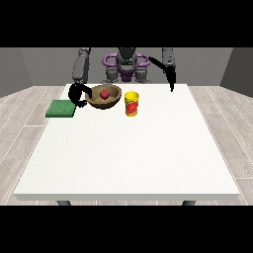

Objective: Pick the cup and pour the ball into the bowl, then pick the bowl and place it on the pad

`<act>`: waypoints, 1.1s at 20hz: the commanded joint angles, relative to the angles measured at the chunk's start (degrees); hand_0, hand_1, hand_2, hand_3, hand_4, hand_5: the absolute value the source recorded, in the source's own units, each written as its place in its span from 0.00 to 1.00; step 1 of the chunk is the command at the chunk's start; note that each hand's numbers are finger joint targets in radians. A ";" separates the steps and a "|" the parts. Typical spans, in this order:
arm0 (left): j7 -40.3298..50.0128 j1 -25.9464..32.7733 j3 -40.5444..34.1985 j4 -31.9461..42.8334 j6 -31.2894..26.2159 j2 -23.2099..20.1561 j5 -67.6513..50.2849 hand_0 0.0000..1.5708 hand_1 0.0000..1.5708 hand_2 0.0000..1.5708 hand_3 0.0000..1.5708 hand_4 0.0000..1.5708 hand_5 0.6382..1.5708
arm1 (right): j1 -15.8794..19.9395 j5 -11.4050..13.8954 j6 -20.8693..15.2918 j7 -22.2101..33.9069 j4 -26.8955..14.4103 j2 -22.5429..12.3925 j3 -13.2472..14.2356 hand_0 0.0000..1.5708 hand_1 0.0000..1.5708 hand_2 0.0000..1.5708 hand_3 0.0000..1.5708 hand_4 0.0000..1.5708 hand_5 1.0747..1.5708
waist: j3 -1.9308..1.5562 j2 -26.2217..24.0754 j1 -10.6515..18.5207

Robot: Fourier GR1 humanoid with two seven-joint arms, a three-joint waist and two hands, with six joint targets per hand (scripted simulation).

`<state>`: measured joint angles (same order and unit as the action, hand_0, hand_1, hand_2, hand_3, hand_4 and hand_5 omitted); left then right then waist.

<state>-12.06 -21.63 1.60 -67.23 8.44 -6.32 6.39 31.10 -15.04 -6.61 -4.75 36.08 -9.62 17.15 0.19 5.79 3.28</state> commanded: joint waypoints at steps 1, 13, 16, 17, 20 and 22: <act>-2.79 1.63 -2.70 5.75 0.49 -0.66 -0.34 0.00 0.00 0.00 0.00 0.00 0.08 | 3.63 0.62 -1.47 9.19 3.11 -3.02 -1.78 1.00 1.00 1.00 0.52 0.57 0.95 | -0.15 -2.55 -3.36; -1.71 -3.78 -1.89 6.25 3.23 2.05 2.72 0.00 0.00 0.00 0.00 0.00 0.08 | 2.99 -3.53 8.14 14.74 3.66 -14.61 1.75 1.00 1.00 1.00 0.50 0.57 0.99 | -0.19 0.23 -3.27; -4.90 -1.97 1.02 3.65 4.92 4.75 4.31 0.00 0.00 0.00 0.00 0.00 0.08 | 0.87 -5.49 13.03 7.53 -0.04 -18.66 5.60 1.00 1.00 1.00 0.52 0.57 1.00 | -0.23 5.72 -1.46; -7.38 0.18 0.79 2.70 4.91 3.73 4.38 0.00 0.00 0.00 0.00 0.00 0.09 | 0.87 -7.66 16.87 10.11 -1.33 -22.55 7.69 1.00 1.00 1.00 0.52 0.56 1.00 | -0.24 6.40 -0.97; -6.43 -4.23 0.06 1.88 5.36 3.72 4.67 0.00 0.00 0.00 0.00 0.00 0.08 | 1.06 -8.04 18.45 6.56 -3.99 -22.42 8.33 1.00 1.00 1.00 0.48 0.57 1.00 | -0.24 9.20 -0.64; -3.52 -4.15 1.93 -2.34 7.91 4.70 6.98 0.00 0.00 0.00 0.00 0.00 0.08 | 0.88 -9.36 22.68 5.28 -7.65 -27.23 10.88 1.00 1.00 1.00 0.44 0.55 1.00 | -0.28 11.64 0.48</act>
<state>-16.59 -24.79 2.80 -66.41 14.64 -1.85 11.69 31.98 -22.55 11.10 1.96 32.60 -31.92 25.23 -0.06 14.25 2.59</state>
